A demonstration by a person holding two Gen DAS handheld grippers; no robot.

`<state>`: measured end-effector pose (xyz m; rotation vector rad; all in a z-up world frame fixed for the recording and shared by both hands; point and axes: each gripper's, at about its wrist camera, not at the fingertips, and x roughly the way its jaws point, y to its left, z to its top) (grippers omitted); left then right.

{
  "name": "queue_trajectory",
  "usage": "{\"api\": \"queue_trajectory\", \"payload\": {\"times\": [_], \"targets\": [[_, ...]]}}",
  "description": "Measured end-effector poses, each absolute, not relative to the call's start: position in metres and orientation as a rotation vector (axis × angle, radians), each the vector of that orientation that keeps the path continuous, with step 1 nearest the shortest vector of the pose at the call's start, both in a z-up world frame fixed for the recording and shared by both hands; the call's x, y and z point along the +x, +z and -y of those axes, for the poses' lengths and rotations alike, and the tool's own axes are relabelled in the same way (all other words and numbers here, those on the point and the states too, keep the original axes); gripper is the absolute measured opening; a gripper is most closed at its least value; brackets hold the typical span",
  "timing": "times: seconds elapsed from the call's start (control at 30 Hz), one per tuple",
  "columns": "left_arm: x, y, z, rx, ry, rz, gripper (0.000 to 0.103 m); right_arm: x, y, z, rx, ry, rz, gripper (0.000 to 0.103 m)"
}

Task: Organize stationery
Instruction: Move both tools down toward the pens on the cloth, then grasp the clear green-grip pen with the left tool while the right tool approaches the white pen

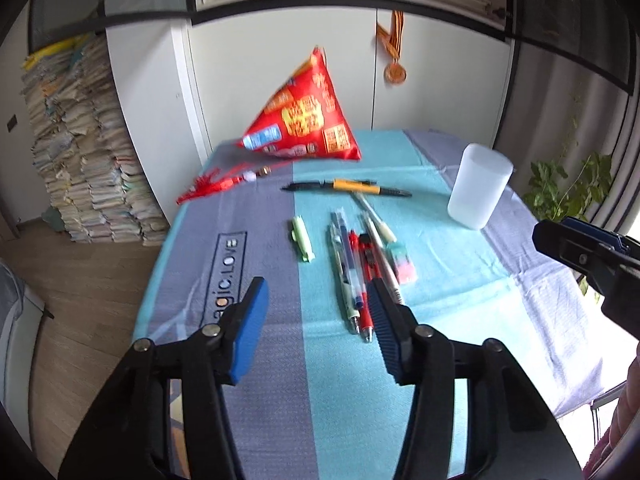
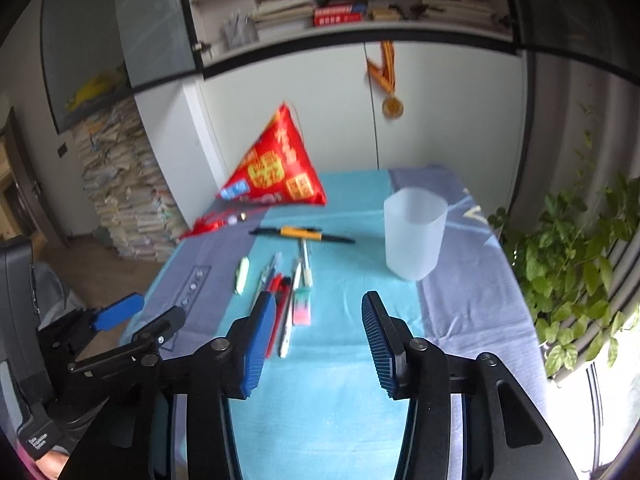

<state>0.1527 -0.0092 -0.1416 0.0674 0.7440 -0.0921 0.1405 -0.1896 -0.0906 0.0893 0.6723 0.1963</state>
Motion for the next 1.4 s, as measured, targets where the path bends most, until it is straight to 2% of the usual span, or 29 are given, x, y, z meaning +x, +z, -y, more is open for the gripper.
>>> {"api": "queue_trajectory", "payload": {"times": [0.43,0.63,0.7,1.13,1.3,1.4], "targets": [[0.217,-0.194,0.008,0.061,-0.126,-0.888,0.046,0.216,-0.160,0.176,0.068,0.239,-0.865,0.048],[0.233,-0.205,0.012,0.074,-0.158,-0.918,0.046,0.239,-0.174,0.163,0.045,0.274,-0.898,0.048],[0.235,-0.208,0.014,0.075,-0.166,-0.920,0.050,0.243,-0.177,0.160,0.043,0.284,-0.910,0.048],[0.242,-0.213,0.029,0.112,-0.174,-0.929,0.049,0.253,-0.189,0.155,0.033,0.296,-0.944,0.048],[0.242,-0.217,0.028,0.096,-0.182,-0.962,0.039,0.255,-0.195,0.158,0.029,0.273,-0.969,0.048],[0.238,-0.214,0.021,0.068,-0.209,-0.964,0.026,0.256,-0.198,0.161,0.025,0.248,-0.979,0.048]]}}
